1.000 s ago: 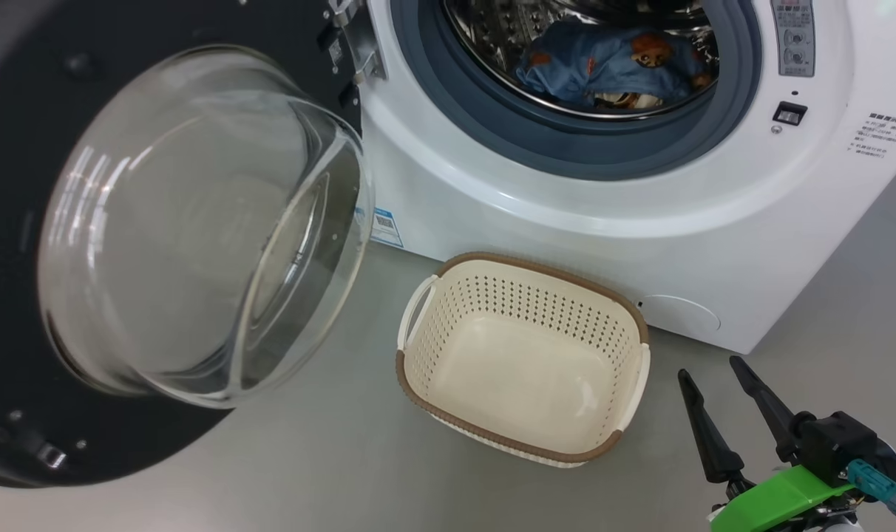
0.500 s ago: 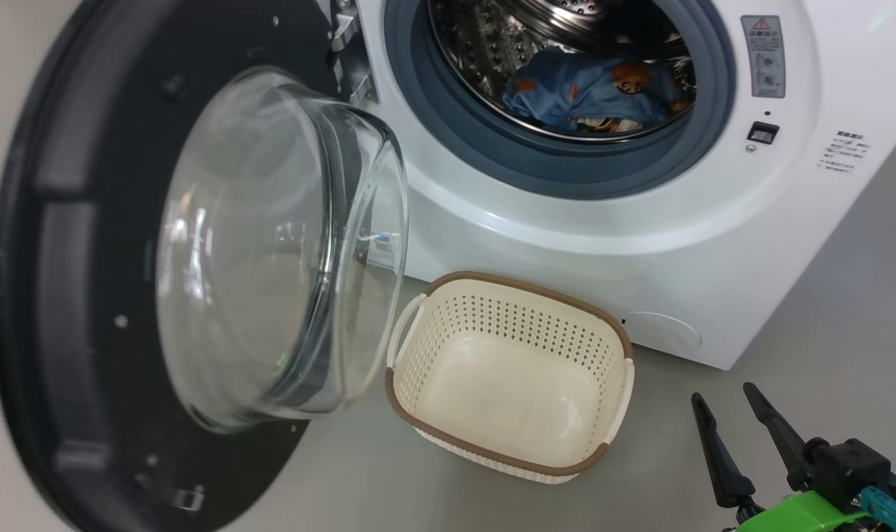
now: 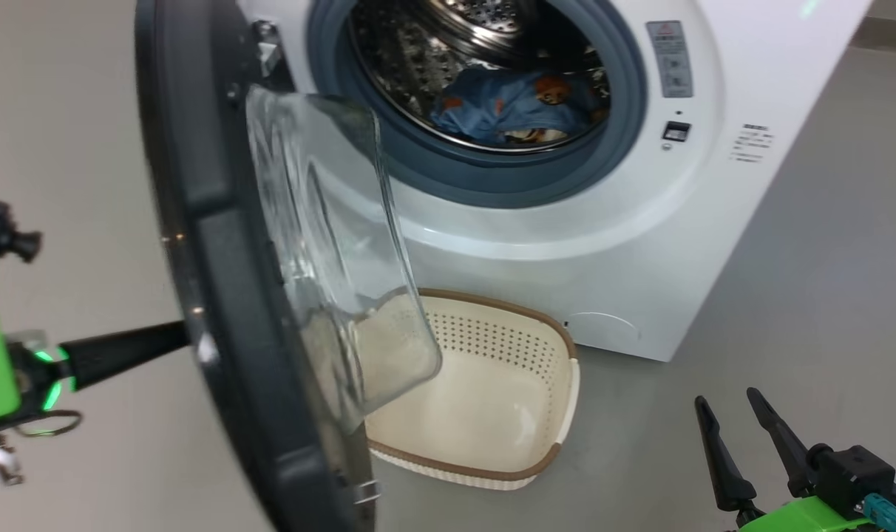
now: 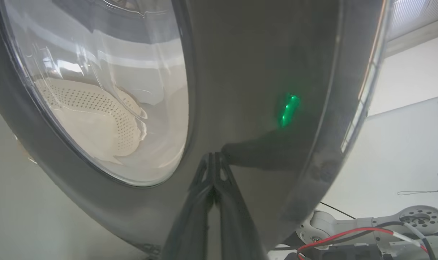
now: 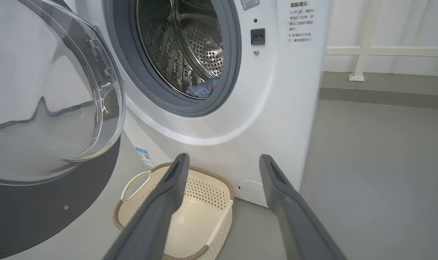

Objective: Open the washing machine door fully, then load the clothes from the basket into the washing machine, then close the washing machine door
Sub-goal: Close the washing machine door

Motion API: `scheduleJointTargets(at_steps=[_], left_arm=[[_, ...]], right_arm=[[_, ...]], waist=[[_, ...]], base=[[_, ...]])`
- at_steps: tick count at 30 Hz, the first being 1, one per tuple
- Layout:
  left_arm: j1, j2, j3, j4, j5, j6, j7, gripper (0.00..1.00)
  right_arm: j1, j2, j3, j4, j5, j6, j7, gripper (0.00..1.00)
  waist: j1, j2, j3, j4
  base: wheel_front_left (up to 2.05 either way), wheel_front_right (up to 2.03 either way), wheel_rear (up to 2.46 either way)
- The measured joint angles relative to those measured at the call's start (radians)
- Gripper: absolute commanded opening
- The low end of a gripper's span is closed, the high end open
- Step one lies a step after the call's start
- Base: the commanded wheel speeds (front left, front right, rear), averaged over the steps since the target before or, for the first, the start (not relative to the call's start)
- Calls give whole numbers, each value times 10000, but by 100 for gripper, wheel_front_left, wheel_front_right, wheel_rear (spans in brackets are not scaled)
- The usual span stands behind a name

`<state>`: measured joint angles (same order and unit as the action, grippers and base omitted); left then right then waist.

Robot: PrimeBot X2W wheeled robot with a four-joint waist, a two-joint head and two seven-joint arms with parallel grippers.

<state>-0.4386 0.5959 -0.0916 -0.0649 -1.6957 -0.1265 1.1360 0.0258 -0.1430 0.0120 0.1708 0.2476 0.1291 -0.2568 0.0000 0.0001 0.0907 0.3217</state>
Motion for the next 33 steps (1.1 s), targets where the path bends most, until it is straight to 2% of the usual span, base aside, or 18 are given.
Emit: scheduleJointTargets(at_steps=[7,13,26,33], left_arm=[[-973,-1126,-894,171,464,-2,-247,0],[-1471,-1718,-1012,594,1191,-10,-1062,0],[-2517,-2656,-1139,1476,2075,-10,-2723,0],[-2753,-2692,-1315,1622,2280,-12,-3005,0]], right_arm=[[195,128,-224,-79,0,0,0,100],[179,251,-268,-155,0,0,0,100],[-142,439,-537,-295,-25,0,0,100],[-165,493,-571,-305,-79,0,0,100]], waist=[[0,0,-36,-688],[0,-1,20,-1323],[0,0,495,-2508],[0,0,690,-2777]], base=[[0,0,0],[0,0,0],[0,0,0],[0,0,0]])
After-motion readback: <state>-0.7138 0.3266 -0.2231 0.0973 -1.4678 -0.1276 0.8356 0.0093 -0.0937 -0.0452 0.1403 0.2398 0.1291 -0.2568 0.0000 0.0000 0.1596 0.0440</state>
